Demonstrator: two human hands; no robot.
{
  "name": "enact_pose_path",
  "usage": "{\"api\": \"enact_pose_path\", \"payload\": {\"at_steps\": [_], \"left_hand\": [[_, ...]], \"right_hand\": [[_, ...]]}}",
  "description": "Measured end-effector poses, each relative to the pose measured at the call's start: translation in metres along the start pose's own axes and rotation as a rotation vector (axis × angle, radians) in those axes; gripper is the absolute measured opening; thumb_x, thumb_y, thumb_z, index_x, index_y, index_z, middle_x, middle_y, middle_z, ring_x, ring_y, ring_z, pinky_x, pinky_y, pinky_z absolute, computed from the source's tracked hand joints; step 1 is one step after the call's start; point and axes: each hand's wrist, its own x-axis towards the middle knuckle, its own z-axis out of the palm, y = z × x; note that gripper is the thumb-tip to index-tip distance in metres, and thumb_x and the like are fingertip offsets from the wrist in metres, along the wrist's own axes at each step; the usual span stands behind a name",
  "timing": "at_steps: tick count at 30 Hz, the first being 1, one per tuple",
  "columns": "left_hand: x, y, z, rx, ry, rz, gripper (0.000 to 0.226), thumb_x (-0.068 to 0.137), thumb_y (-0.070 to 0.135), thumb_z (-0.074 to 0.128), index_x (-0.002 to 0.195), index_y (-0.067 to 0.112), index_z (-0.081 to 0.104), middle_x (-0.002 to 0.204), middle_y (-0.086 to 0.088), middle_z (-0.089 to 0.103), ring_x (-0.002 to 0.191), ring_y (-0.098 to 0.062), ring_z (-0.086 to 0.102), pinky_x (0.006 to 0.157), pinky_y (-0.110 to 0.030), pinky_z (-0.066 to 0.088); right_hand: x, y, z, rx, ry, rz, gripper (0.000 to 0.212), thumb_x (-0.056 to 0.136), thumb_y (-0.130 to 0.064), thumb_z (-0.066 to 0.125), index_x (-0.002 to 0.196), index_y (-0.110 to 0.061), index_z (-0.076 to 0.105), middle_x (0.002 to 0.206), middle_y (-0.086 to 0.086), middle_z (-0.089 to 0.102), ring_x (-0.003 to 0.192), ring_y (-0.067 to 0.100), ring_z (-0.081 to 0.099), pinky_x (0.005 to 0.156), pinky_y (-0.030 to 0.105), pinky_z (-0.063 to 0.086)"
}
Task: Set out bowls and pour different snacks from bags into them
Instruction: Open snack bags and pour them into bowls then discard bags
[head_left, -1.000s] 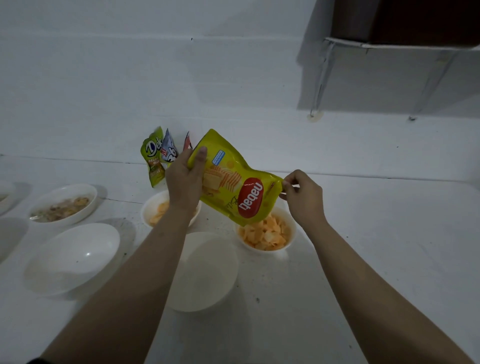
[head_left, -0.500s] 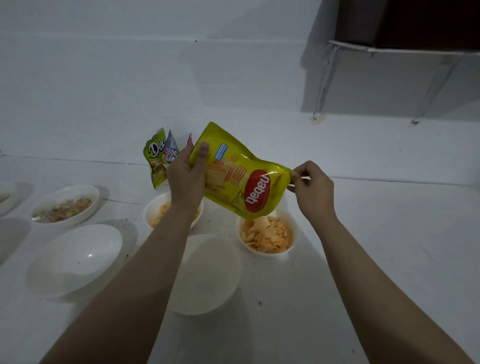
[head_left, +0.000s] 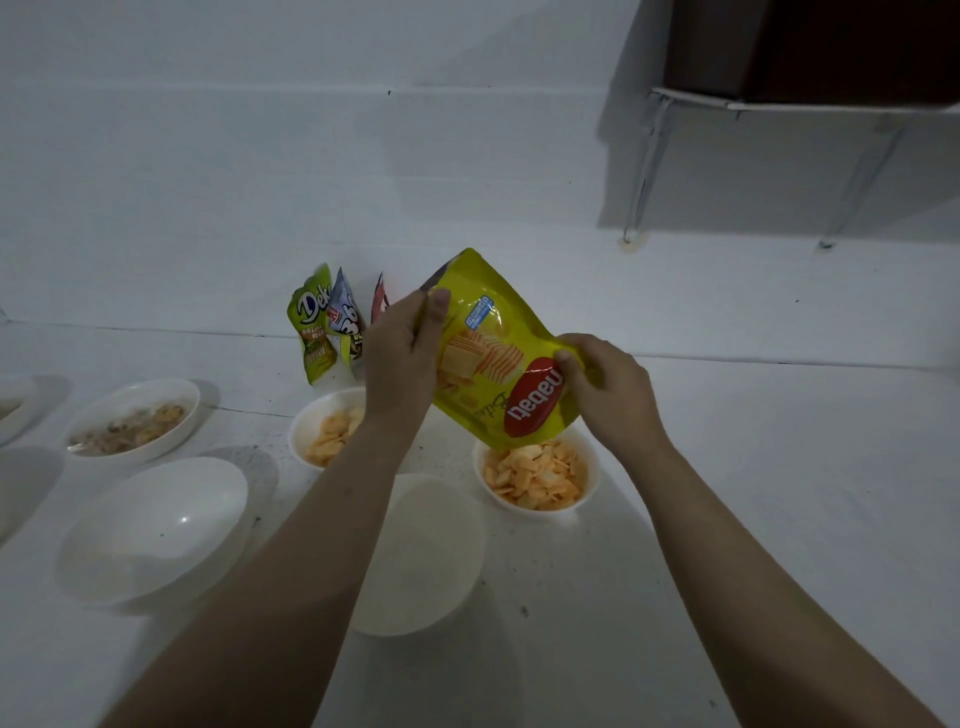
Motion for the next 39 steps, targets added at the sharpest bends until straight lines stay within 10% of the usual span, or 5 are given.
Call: {"api": "enact_pose_path", "payload": {"at_steps": [6, 12, 16, 23, 39], "left_hand": [[-0.004, -0.006, 0.000, 0.033, -0.065, 0.012, 0.046, 0.097, 0.056, 0.040, 0.077, 0.014, 0.044, 0.071, 0.004, 0.043, 0.070, -0.016, 0.044, 0.063, -0.033, 0.038], [-0.030, -0.033, 0.007, -0.148, -0.134, -0.319, 0.083, 0.080, 0.065, 0.059, 0.146, 0.025, 0.029, 0.143, -0.007, 0.037, 0.133, -0.019, 0.038, 0.107, -0.038, 0.039], [-0.040, -0.015, 0.014, -0.604, -0.442, -0.630, 0.058, 0.082, 0.056, 0.062, 0.134, 0.033, 0.050, 0.127, 0.009, 0.064, 0.115, -0.010, 0.061, 0.101, -0.043, 0.047], [-0.034, 0.001, 0.025, -0.562, -0.491, -0.521, 0.023, 0.094, 0.031, 0.058, 0.116, 0.031, 0.064, 0.106, 0.017, 0.073, 0.099, -0.001, 0.068, 0.086, -0.030, 0.055], [-0.026, -0.006, 0.017, -0.571, -0.592, -0.523, 0.041, 0.087, 0.041, 0.061, 0.126, 0.028, 0.060, 0.122, 0.006, 0.069, 0.114, -0.018, 0.064, 0.088, -0.048, 0.056]], "right_hand": [[-0.004, -0.007, -0.001, 0.185, 0.041, 0.071, 0.022, 0.101, -0.022, 0.052, 0.095, -0.019, 0.073, 0.079, -0.009, 0.071, 0.077, 0.001, 0.062, 0.064, 0.009, 0.043], [-0.019, 0.006, -0.005, 0.276, 0.122, 0.198, 0.023, 0.102, -0.022, 0.050, 0.096, -0.025, 0.072, 0.082, -0.017, 0.069, 0.079, -0.007, 0.061, 0.066, 0.005, 0.041], [-0.030, 0.008, -0.002, 0.316, 0.150, 0.227, 0.025, 0.103, -0.023, 0.048, 0.099, -0.022, 0.072, 0.083, -0.017, 0.069, 0.081, -0.004, 0.062, 0.070, 0.017, 0.045], [-0.038, 0.007, -0.010, 0.414, 0.166, 0.275, 0.033, 0.104, -0.032, 0.045, 0.136, -0.033, 0.054, 0.120, -0.014, 0.063, 0.109, 0.002, 0.059, 0.089, 0.017, 0.044], [-0.047, 0.004, -0.017, 0.537, 0.080, 0.338, 0.035, 0.105, -0.047, 0.036, 0.135, -0.043, 0.053, 0.141, -0.013, 0.055, 0.132, 0.009, 0.049, 0.109, 0.028, 0.038]]}}
